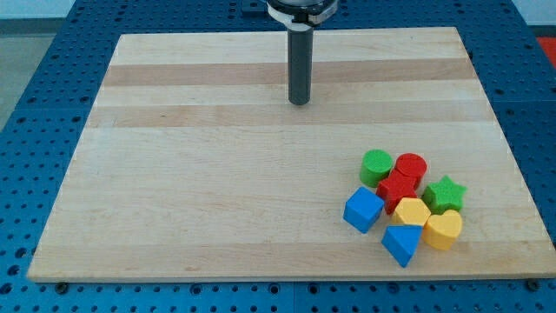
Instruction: Move your arm towards the green circle
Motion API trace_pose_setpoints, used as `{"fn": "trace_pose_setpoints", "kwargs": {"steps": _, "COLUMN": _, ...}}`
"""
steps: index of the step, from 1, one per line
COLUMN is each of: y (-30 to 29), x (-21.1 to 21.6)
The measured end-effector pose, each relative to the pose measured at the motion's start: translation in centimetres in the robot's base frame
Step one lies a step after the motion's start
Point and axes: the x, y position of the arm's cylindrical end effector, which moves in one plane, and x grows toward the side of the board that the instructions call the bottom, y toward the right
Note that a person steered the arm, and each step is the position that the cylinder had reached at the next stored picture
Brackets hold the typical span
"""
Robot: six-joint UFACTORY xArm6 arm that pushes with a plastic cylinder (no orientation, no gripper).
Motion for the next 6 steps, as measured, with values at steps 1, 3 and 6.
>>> {"fn": "trace_pose_setpoints", "kwargs": {"steps": 1, "y": 0.1, "x": -0.1}}
{"fn": "trace_pose_setpoints", "kwargs": {"steps": 3, "y": 1.3, "x": 6.3}}
{"fn": "trace_pose_setpoints", "kwargs": {"steps": 6, "y": 1.3, "x": 12.3}}
